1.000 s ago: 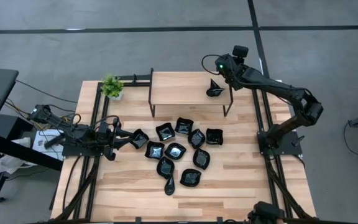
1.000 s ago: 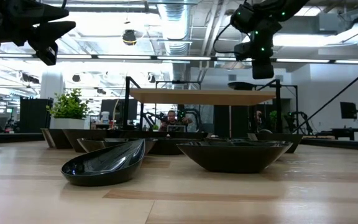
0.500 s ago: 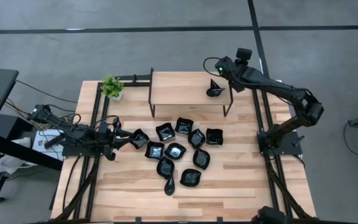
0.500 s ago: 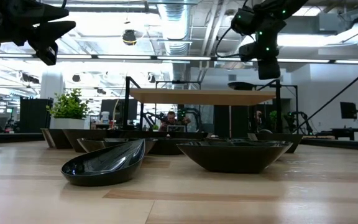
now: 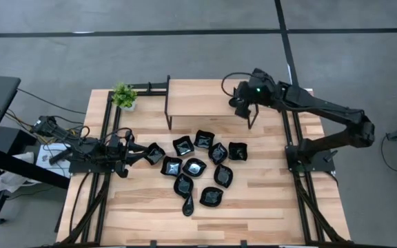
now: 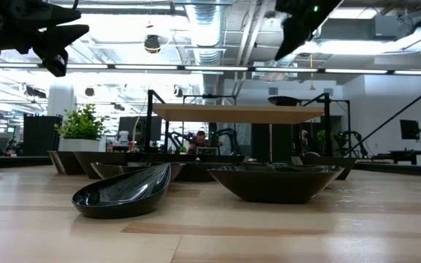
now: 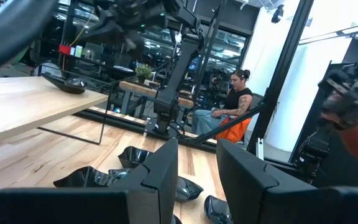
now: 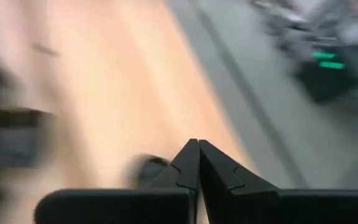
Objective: Pick & Place Mini shaped plates
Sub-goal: Stack the black drop shaped plate on top of the black drop shaped plate on the shelf
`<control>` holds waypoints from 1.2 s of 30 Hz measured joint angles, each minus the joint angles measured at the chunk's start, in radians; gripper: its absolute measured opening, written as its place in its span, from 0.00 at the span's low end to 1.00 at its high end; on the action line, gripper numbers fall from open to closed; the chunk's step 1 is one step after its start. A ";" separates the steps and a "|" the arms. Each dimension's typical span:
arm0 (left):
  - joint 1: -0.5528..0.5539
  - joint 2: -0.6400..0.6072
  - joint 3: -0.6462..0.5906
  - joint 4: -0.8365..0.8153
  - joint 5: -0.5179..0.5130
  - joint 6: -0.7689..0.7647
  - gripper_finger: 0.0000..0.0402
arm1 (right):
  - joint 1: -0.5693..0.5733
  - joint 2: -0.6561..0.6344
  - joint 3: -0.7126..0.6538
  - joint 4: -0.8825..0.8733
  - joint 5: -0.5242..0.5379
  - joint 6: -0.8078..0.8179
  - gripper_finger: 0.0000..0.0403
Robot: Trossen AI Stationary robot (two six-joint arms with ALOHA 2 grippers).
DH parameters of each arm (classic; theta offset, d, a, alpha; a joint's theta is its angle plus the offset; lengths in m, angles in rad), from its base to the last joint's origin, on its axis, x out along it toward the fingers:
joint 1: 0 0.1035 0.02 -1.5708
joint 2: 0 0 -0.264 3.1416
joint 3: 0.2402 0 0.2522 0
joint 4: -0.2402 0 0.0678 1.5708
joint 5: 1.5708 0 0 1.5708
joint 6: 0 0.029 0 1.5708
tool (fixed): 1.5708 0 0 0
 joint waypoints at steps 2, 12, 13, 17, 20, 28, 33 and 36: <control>0.000 0.000 0.000 0.000 0.000 0.000 0.28 | 0.011 -0.003 0.000 -0.007 -0.115 0.053 0.03; 0.000 0.000 0.000 0.001 0.000 0.000 0.28 | 0.091 0.041 -0.002 -0.160 -0.215 -0.024 0.29; 0.000 0.000 0.000 0.001 0.000 0.000 0.28 | 0.097 0.043 -0.003 -0.161 -0.215 -0.045 0.31; 0.000 0.000 0.000 0.003 0.000 0.000 0.28 | 0.115 0.065 -0.003 -0.156 -0.212 -0.070 0.34; 0.000 0.000 0.000 0.004 0.000 0.000 0.28 | 0.112 0.098 -0.003 -0.160 -0.202 -0.021 0.34; 0.000 0.000 0.000 0.007 0.000 0.000 0.28 | 0.122 0.175 -0.003 -0.100 -0.182 0.054 0.27; 0.000 0.000 0.000 0.008 0.000 0.000 0.28 | 0.118 0.174 -0.003 -0.043 -0.085 0.106 0.23; 0.000 0.000 0.000 0.008 0.000 0.000 0.28 | 0.118 0.168 -0.003 -0.064 0.014 0.171 0.21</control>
